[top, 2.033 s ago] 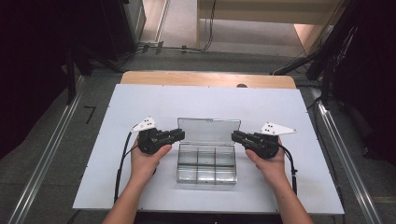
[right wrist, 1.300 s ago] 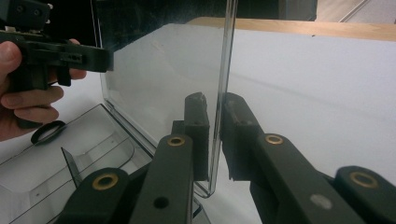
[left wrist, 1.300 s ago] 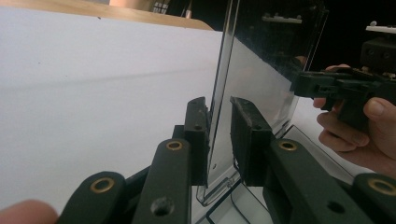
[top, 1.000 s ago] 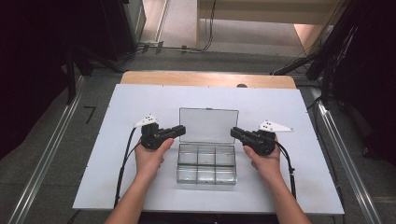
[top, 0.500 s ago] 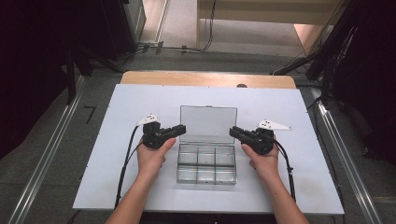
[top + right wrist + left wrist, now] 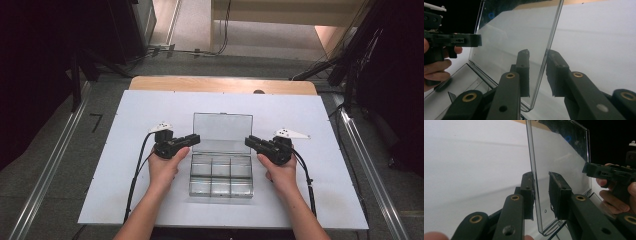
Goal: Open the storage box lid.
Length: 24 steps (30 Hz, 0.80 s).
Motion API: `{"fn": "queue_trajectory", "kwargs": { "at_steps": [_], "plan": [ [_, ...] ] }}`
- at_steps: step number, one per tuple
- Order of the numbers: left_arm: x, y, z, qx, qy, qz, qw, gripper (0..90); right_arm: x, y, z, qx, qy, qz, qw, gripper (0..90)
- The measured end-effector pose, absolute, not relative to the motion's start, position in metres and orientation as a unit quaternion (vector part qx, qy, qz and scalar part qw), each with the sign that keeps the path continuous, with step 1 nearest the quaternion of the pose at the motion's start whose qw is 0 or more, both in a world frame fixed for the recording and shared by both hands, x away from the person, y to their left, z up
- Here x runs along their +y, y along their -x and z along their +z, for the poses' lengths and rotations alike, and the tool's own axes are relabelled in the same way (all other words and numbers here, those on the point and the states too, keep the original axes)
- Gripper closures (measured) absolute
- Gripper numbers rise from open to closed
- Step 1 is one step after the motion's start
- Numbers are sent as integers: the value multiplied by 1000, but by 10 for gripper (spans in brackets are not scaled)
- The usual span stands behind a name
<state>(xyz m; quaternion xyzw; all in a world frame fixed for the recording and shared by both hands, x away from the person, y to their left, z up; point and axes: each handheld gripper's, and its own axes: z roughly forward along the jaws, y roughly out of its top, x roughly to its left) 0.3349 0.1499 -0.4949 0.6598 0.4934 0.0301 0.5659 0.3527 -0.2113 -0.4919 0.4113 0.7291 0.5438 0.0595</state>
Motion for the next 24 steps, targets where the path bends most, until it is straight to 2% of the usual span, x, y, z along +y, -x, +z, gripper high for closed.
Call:
{"fn": "queue_trajectory", "kwargs": {
  "at_steps": [24],
  "plan": [
    [145, -340, -502, 521, -661, 17, 540, 659, -210, -358, -502, 730, -434, 527, 29, 619]
  ]
}}
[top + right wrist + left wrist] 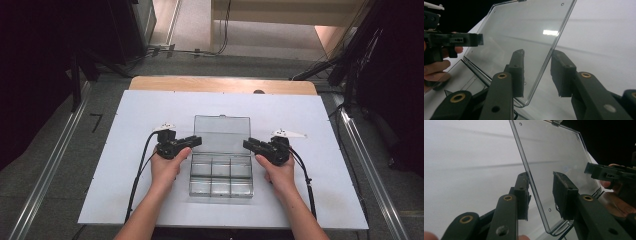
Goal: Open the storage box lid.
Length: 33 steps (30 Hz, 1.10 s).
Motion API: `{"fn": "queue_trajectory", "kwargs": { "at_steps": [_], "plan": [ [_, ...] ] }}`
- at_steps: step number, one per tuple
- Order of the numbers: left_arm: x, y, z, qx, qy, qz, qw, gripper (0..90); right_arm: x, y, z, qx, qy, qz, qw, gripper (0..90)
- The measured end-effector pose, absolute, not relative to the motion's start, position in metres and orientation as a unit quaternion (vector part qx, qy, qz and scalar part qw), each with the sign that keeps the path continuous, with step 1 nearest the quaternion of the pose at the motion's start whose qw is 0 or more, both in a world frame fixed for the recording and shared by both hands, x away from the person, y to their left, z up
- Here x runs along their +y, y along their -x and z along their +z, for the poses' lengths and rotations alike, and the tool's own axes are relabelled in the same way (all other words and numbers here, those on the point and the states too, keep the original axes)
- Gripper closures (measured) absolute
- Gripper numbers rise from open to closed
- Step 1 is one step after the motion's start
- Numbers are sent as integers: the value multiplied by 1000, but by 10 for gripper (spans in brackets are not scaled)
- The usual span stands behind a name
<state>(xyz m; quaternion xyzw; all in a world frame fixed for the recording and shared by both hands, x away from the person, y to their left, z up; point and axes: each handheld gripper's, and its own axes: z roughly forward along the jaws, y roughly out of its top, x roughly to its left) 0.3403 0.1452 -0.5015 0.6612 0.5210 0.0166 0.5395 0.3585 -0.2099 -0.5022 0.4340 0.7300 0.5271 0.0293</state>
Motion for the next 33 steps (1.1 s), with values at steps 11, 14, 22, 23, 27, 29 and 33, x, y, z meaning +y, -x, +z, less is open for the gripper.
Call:
{"fn": "queue_trajectory", "kwargs": {
  "at_steps": [11, 14, 22, 23, 27, 29, 33],
  "plan": [
    [142, -341, -504, 523, -667, 12, 530, 608, -209, -360, -505, 731, -440, 521, 16, 585],
    [142, -341, -505, 524, -667, 10, 529, 601, -209, -360, -505, 734, -440, 518, 16, 570],
    [141, -342, -505, 530, -668, 5, 522, 586, -208, -361, -506, 736, -445, 509, 9, 535],
    [141, -342, -506, 530, -668, 5, 522, 584, -209, -362, -506, 736, -447, 508, 8, 532],
    [141, -343, -507, 533, -671, 4, 516, 563, -208, -362, -506, 738, -451, 502, 8, 512],
    [139, -343, -508, 534, -672, 4, 514, 539, -208, -362, -506, 740, -453, 497, 9, 501],
    [139, -343, -508, 537, -672, 0, 509, 509, -207, -362, -506, 743, -453, 492, 10, 498]
  ]
}}
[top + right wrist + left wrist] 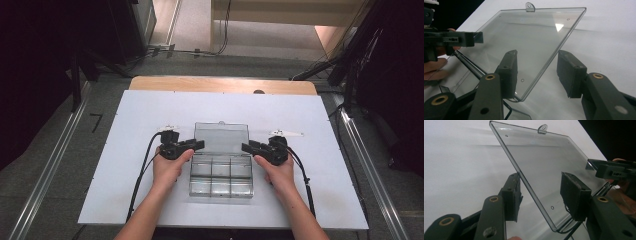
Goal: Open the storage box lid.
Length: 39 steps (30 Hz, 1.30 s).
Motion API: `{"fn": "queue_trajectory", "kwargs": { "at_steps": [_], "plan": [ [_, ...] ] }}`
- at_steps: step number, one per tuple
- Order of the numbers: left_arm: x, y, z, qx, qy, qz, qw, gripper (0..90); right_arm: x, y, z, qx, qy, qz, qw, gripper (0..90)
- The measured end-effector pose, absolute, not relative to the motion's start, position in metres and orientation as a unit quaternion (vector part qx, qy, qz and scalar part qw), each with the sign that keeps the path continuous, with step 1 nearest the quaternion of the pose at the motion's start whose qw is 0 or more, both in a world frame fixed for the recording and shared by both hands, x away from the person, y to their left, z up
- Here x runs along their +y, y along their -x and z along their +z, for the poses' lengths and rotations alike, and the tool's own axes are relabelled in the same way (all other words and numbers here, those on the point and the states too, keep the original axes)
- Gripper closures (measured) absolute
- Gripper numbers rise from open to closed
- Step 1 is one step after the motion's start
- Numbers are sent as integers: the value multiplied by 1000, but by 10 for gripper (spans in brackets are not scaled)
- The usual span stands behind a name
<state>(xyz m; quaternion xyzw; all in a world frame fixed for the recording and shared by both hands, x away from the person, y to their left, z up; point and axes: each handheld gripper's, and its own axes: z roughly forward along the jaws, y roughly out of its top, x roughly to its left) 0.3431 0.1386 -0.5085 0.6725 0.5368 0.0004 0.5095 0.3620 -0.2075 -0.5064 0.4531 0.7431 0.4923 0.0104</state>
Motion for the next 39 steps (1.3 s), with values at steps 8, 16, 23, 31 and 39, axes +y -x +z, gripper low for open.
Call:
{"fn": "queue_trajectory", "kwargs": {
  "at_steps": [8, 16, 23, 31, 39],
  "plan": [
    [138, -344, -509, 539, -677, -3, 501, 473, -206, -361, -506, 749, -453, 484, 12, 477],
    [135, -344, -506, 537, -690, -6, 486, 414, -205, -362, -506, 751, -453, 480, 11, 401],
    [132, -343, -506, 528, -697, -9, 485, 266, -208, -362, -503, 747, -452, 486, 16, 305],
    [139, -337, -493, 506, -692, 6, 515, 185, -214, -358, -493, 743, -439, 503, 39, 220],
    [144, -329, -481, 484, -697, 23, 528, 95, -221, -349, -479, 747, -411, 519, 61, 109]
  ]
}}
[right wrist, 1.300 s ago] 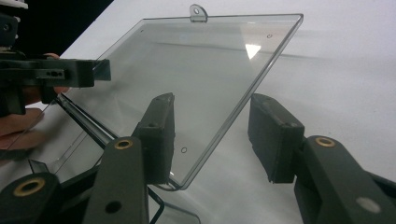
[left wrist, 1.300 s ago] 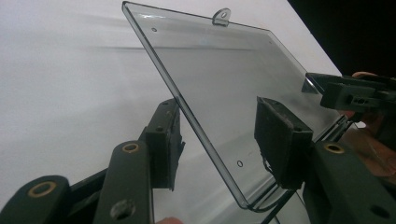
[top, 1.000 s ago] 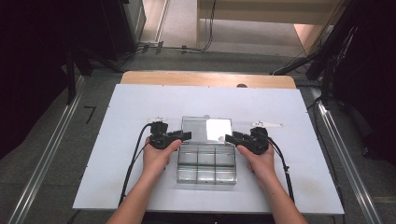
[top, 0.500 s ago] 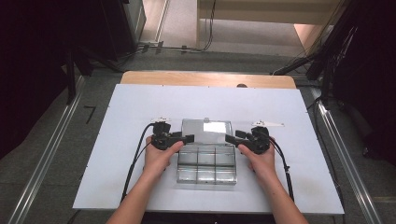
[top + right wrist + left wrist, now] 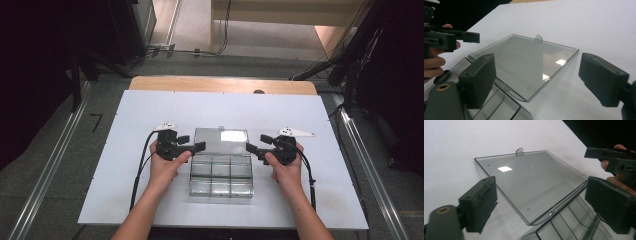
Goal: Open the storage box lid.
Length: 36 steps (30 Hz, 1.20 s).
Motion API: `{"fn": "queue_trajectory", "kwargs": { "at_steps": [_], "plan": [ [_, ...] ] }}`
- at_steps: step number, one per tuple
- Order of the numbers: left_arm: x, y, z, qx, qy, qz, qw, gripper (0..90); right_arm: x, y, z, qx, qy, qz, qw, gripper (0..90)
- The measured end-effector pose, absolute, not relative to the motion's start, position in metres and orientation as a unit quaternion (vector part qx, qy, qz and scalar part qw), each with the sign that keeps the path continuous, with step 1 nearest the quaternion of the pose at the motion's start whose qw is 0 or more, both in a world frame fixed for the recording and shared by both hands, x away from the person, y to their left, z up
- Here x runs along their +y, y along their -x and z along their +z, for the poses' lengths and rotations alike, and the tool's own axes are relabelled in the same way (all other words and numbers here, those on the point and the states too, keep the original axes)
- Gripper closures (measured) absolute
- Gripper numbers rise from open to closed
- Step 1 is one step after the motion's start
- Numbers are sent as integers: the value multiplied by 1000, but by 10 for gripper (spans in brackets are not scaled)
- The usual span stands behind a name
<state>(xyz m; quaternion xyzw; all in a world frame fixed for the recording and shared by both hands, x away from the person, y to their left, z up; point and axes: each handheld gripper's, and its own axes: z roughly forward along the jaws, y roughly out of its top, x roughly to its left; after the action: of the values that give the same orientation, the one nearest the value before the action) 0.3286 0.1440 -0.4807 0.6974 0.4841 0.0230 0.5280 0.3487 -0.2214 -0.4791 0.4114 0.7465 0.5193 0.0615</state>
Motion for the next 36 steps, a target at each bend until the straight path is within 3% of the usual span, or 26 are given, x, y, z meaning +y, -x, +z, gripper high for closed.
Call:
{"fn": "queue_trajectory", "kwargs": {
  "at_steps": [7, 10, 16, 36],
  "plan": [
    [150, -321, -475, 458, -703, 17, 544, 11, -222, -341, -472, 768, -378, 511, 82, 60],
    [153, -319, -473, 451, -705, 19, 547, 8, -223, -337, -470, 776, -366, 507, 87, 0],
    [160, -313, -470, 443, -712, 26, 545, 0, -227, -327, -462, 776, -356, 507, 122, 0],
    [181, -296, -465, 420, -739, 39, 525, 0, -274, -298, -462, 775, -351, 500, 162, 0]
  ]
}}
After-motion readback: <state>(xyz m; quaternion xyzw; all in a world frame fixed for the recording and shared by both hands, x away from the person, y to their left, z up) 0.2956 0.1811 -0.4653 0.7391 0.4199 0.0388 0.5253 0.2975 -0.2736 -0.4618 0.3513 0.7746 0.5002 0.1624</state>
